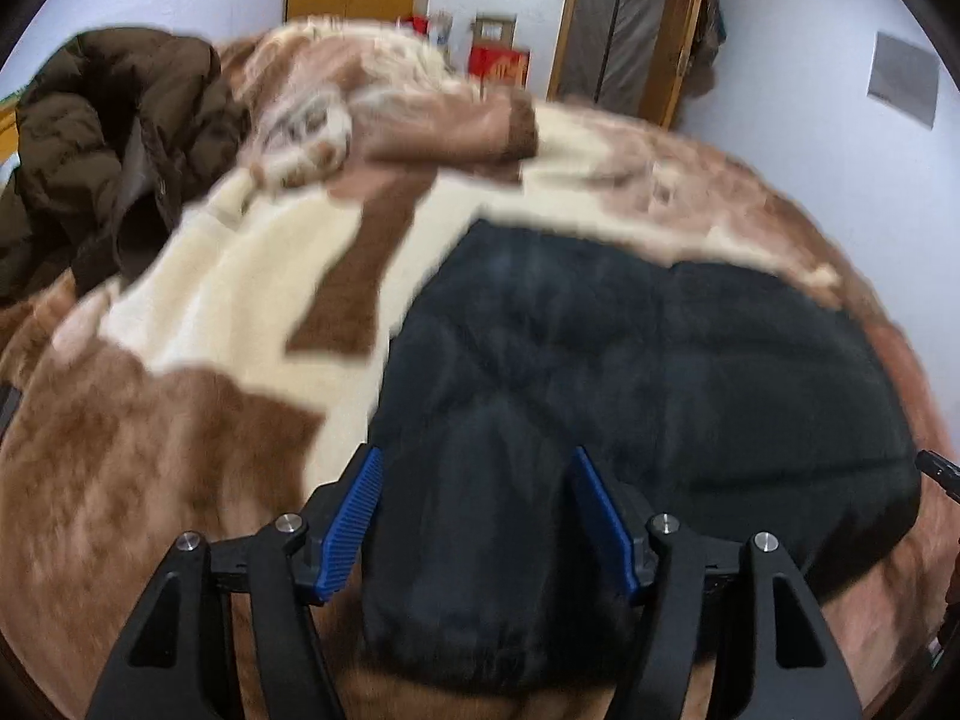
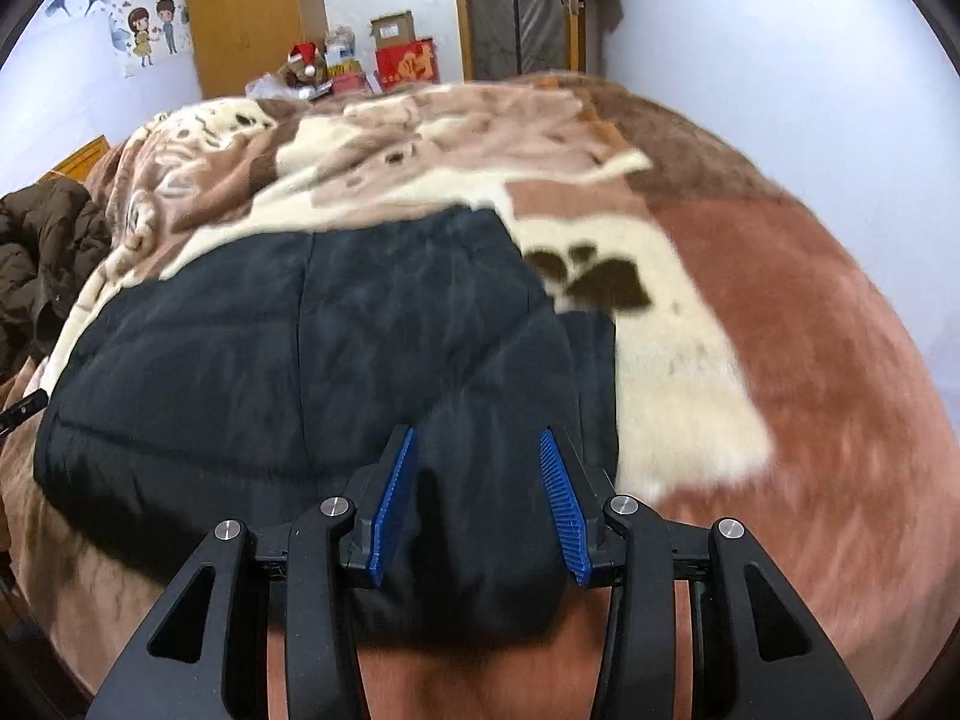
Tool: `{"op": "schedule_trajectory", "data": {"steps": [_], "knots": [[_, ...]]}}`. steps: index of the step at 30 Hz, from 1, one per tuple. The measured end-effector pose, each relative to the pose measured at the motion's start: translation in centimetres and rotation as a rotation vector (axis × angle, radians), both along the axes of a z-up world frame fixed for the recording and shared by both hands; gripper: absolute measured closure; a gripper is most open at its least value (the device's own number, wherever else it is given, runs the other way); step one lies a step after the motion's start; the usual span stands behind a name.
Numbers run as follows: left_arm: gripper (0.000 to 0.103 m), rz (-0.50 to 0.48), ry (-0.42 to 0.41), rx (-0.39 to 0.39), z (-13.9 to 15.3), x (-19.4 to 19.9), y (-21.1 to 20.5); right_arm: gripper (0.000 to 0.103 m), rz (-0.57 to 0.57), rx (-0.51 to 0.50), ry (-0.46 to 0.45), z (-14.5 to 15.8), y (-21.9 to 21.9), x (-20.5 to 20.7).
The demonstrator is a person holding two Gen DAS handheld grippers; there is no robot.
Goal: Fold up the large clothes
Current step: 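Press the folded jacket bundle flat with both tools, then grasp the black jacket bundle edge with both tools and lift it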
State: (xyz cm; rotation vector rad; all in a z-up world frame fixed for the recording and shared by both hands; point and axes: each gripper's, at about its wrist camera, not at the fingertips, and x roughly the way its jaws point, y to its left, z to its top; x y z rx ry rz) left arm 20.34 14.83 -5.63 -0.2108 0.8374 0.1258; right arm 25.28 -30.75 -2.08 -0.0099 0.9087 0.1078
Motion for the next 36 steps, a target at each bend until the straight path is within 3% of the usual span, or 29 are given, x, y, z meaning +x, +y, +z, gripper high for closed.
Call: {"op": "schedule_trajectory", "data": {"steps": [2,5,11,17,25,36], "knots": [[0.039,0.001,0.040,-0.022,-1.7,0.3,0.0,0.060,-0.012,0.004,0.058,-1.9,-0.4,0.5],[0.039,0.013,0.053,-0.013,-1.9,0.7,-0.2,0.060,-0.021,0.002,0.062,-2.1,-0.4,0.8],[0.040,0.018,0.041,0.016,0.6,-0.7,-1.3,0.060,-0.026,0.002,0.046,-0.4,-0.2,-0.3],[0.040,0.007,0.002,0.035,3.5,-4.2,-3.7,0.060,0.008,0.039,0.000,1.6,0.1,-3.9],[0.040,-0.028,-0.006,0.054,4.9,-6.9,-6.4,0.059,0.058,0.059,0.000,2.2,0.8,-7.0],[0.039,-0.015,0.008,0.056,3.7,-4.9,-5.2,0.052,0.048,0.067,-0.002,1.7,-0.1,-5.4]]}}
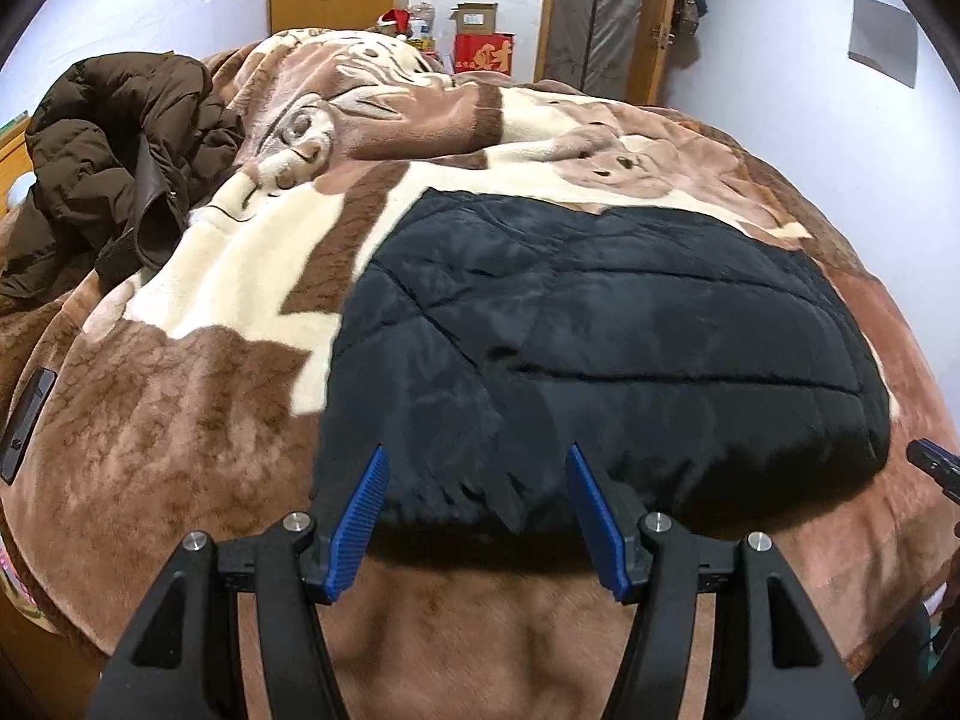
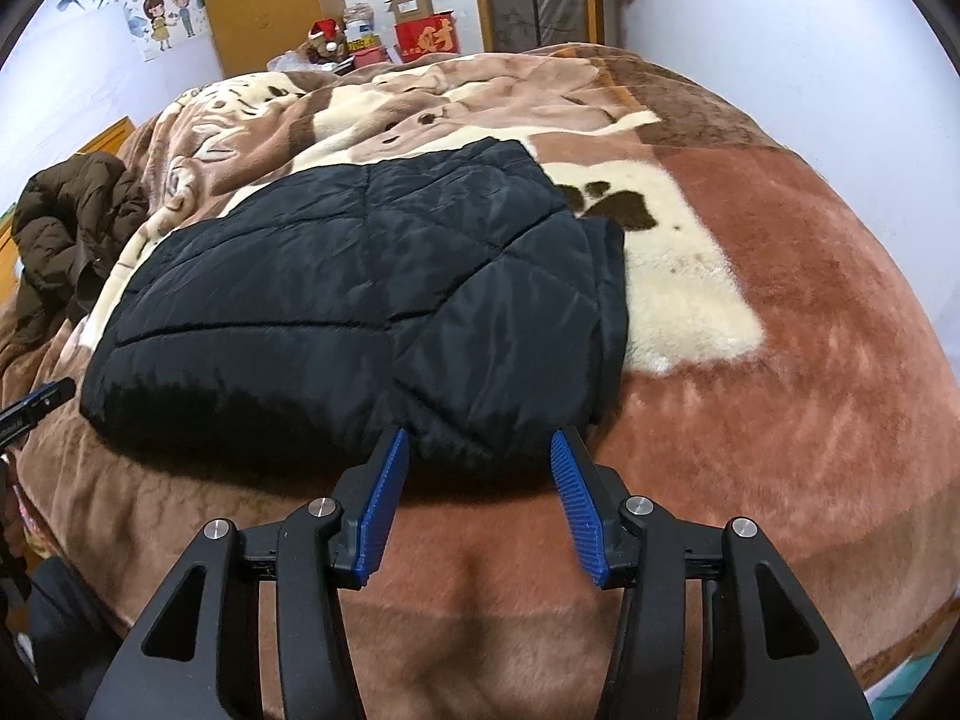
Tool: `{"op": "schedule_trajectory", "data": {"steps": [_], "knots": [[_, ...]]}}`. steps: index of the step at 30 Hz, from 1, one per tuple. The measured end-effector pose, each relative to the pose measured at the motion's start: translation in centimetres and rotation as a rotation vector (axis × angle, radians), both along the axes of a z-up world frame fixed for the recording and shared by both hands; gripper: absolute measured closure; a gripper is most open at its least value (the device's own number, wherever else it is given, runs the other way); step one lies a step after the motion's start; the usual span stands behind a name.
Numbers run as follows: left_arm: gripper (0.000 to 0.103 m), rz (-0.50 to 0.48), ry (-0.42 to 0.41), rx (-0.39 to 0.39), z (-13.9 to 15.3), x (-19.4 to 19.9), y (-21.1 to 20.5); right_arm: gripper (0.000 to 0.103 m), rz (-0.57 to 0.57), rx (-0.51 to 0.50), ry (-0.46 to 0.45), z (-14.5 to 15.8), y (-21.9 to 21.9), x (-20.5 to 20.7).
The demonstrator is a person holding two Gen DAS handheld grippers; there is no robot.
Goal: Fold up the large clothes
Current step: 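Grasp the black jacket bundle edge with both tools and lift it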
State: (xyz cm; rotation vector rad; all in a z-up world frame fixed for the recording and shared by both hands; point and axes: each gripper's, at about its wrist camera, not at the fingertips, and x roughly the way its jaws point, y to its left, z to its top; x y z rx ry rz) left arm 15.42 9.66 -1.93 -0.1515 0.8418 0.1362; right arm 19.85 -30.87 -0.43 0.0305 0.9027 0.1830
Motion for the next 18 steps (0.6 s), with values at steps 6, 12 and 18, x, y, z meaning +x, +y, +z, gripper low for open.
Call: {"op": "schedule_trajectory", "data": {"steps": [6,12,18], "knots": [[0.039,0.054,0.015,-0.007,-1.3,3.4,4.2,0.042,-0.061,0.023,0.028,-0.9,-1.8,3.5],[0.039,0.101,0.054,-0.100,-4.0,7.5,8.7,0.039,-0.083,0.038,0.065,-2.4,-3.3,7.2],[0.032,0.052,0.073,-0.124,-6.4,10.4,8.6,0.028,-0.094,0.124,0.133,-4.6,-5.0,9.7]]}}
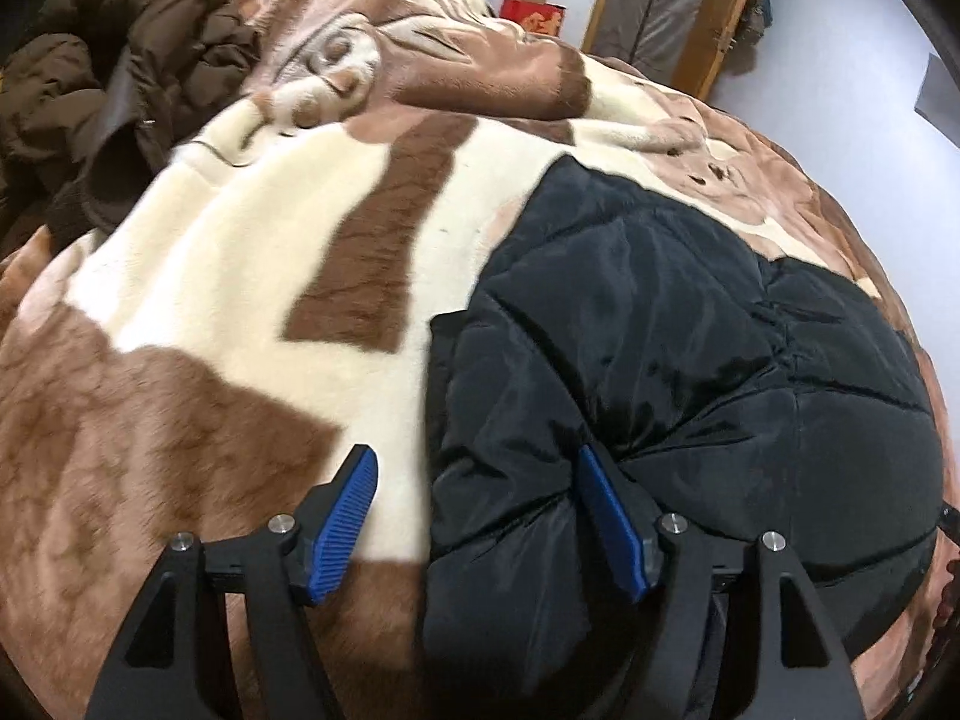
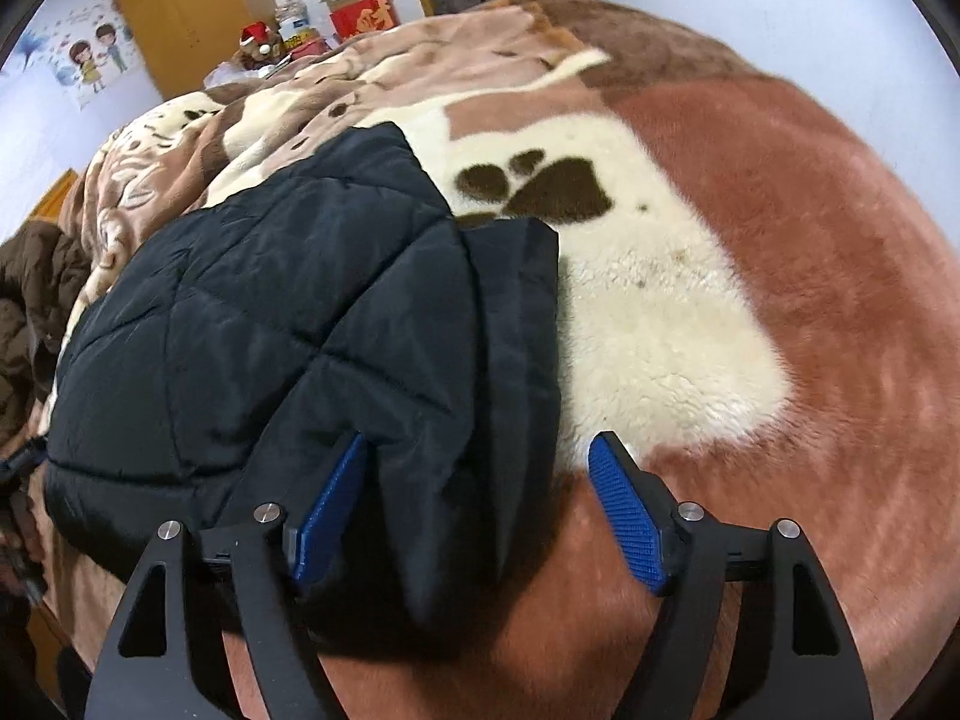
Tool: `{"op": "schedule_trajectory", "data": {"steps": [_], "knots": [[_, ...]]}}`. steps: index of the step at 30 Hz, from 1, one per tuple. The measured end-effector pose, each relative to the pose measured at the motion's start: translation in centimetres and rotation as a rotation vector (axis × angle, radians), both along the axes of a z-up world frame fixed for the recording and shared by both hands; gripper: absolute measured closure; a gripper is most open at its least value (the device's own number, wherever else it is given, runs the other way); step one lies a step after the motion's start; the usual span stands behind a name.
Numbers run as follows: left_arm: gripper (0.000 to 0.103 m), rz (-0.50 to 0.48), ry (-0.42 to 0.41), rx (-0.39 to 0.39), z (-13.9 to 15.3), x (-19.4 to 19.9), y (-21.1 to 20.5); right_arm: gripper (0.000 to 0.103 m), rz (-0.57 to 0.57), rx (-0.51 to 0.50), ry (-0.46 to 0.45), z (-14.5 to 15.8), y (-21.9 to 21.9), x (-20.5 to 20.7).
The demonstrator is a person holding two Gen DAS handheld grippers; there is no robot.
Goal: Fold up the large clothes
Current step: 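Grasp the black jacket bundle edge with both tools and lift it, then fold the lifted jacket edge over the bundle with both tools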
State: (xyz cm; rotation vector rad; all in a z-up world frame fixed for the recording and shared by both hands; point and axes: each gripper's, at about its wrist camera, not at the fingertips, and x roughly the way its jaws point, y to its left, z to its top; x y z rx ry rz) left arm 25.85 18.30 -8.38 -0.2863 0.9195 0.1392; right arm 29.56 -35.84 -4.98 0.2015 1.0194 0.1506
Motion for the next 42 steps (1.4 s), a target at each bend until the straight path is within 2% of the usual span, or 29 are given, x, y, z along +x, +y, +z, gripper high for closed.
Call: {"op": "schedule_trajectory", "data": {"steps": [4,7,13,18,26,27,29,31,33,35,38,40,42], "knots": [[0.027,-0.007,-0.002,-0.045,-1.2,1.0,-0.1,0.027,0.013,0.070,0.030,-1.3,-0.6,1.1],[0.021,0.005,0.002,-0.111,-1.9,1.7,0.6,0.027,0.012,0.128,0.045,-2.1,-0.8,2.0],[0.021,0.010,-0.003,-0.227,-2.8,1.3,1.7,0.027,0.001,0.238,0.081,-3.0,-1.0,2.1],[0.020,-0.007,-0.005,-0.253,-3.4,1.0,1.7,0.027,0.032,0.282,0.097,-3.4,-1.4,1.0],[0.017,-0.026,0.020,-0.255,-3.8,3.2,1.0,0.028,0.070,0.259,0.100,-3.8,-0.1,3.9],[0.016,-0.022,0.018,-0.256,-3.8,3.0,1.0,0.029,0.070,0.262,0.099,-3.8,0.0,3.9],[0.017,-0.013,0.014,-0.267,-3.9,2.5,0.9,0.040,0.076,0.266,0.087,-3.5,0.2,3.5],[0.018,-0.013,0.013,-0.275,-4.0,2.4,0.7,0.045,0.082,0.267,0.080,-3.4,0.2,3.0],[0.018,-0.022,0.023,-0.285,-4.2,2.8,0.5,0.047,0.081,0.265,0.081,-3.3,0.4,3.3],[0.021,-0.039,0.032,-0.281,-4.2,3.5,0.1,0.050,0.085,0.251,0.083,-3.3,1.0,3.8],[0.038,-0.071,0.030,-0.263,-3.6,3.9,-0.8,0.057,0.087,0.244,0.082,-3.1,1.3,3.9],[0.055,-0.075,0.029,-0.264,-3.1,3.8,-1.1,0.062,0.082,0.246,0.085,-2.8,1.3,3.7],[0.066,-0.068,0.028,-0.255,-2.2,3.4,-1.1,0.069,0.080,0.237,0.080,-2.1,1.6,3.5]]}}
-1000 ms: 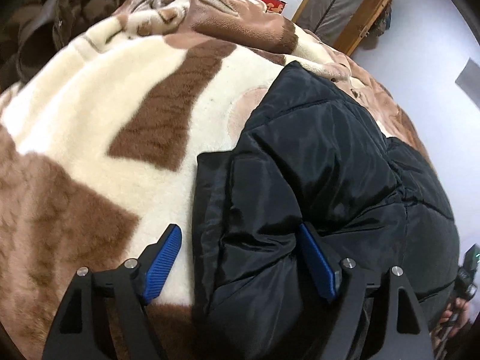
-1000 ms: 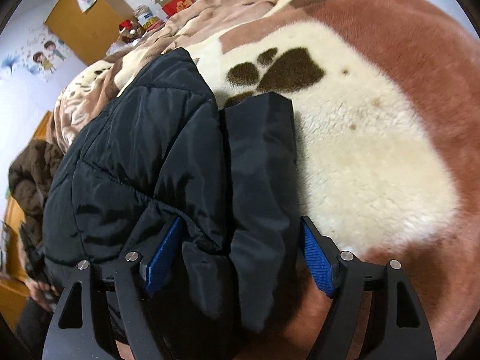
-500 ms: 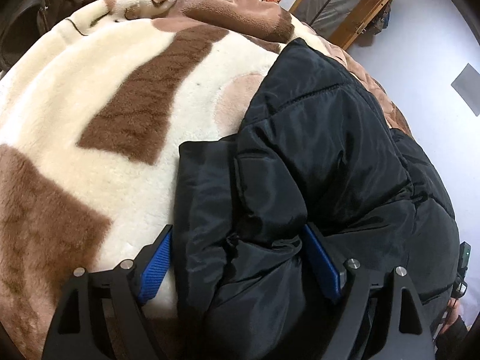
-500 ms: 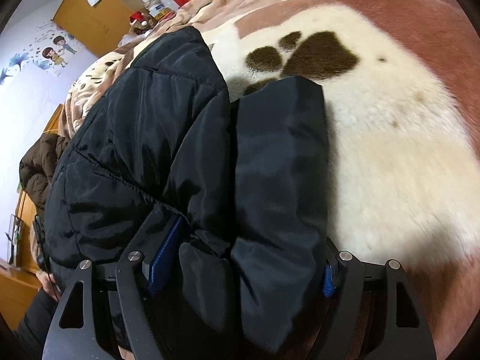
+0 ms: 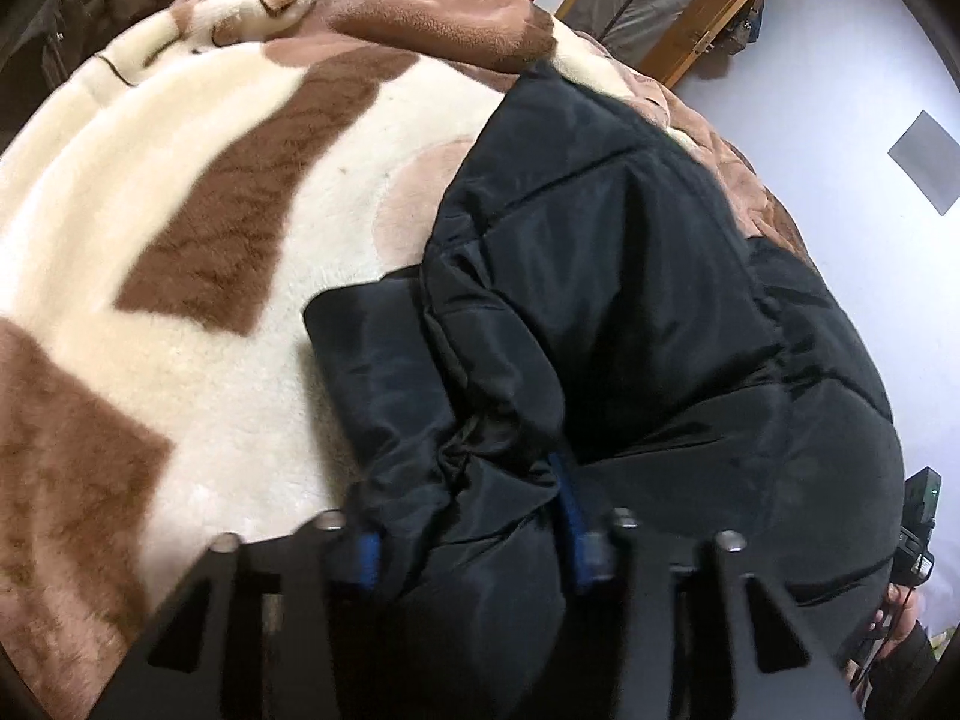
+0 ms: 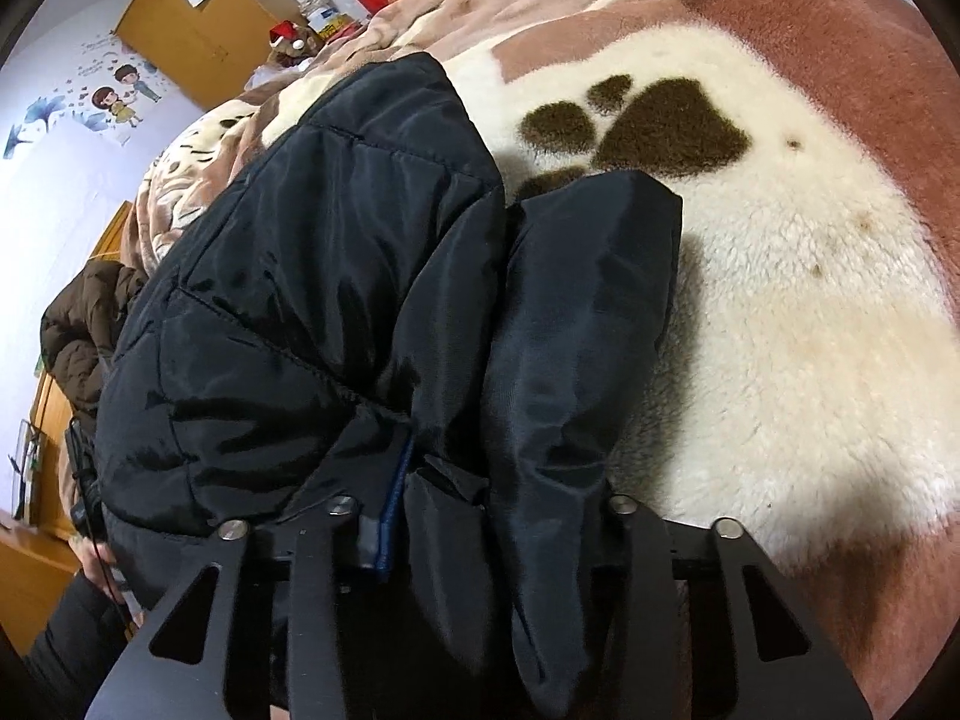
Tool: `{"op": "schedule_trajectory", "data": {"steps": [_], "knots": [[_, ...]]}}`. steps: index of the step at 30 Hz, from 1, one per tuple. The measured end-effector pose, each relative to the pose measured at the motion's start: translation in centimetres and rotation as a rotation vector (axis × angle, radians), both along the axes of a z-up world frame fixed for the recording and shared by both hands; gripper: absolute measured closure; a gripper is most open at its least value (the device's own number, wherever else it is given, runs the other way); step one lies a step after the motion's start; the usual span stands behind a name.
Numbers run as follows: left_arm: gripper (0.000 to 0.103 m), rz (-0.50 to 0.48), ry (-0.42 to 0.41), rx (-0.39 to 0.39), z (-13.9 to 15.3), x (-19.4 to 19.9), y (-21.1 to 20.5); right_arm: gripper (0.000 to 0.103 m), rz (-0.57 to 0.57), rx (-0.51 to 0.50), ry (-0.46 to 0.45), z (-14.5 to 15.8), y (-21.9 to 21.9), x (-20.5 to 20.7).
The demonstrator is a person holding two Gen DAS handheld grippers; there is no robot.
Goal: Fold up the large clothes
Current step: 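Fold the lifted jacket edge over the bundle with both tools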
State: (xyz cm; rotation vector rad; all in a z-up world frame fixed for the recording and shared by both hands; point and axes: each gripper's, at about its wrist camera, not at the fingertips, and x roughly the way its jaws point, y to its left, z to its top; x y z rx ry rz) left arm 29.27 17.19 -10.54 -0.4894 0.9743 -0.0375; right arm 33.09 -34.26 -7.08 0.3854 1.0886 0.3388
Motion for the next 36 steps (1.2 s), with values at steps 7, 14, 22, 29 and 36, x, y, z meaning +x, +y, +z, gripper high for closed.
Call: {"op": "schedule_trajectory", "data": {"steps": [7,14,22,29,36], "knots": [[0.077,0.012,-0.112,0.053,6.4,-2.6,-0.2,0.077,0.006,-0.020,-0.069,4.8,0.1,-1.4],[0.077,-0.007,-0.200,0.064,11.6,-5.0,-0.5,0.078,0.017,0.006,-0.136,8.5,-0.3,-3.8],[0.077,0.014,-0.267,0.080,15.5,-6.0,1.4,0.077,0.033,0.050,-0.207,11.7,1.3,-3.7],[0.077,0.056,-0.297,0.114,17.7,-6.0,5.6,0.077,0.076,0.085,-0.250,13.1,5.2,-1.7],[0.077,0.082,-0.297,0.149,17.6,-4.4,9.7,0.077,0.102,0.111,-0.248,12.2,9.6,0.8]]}}
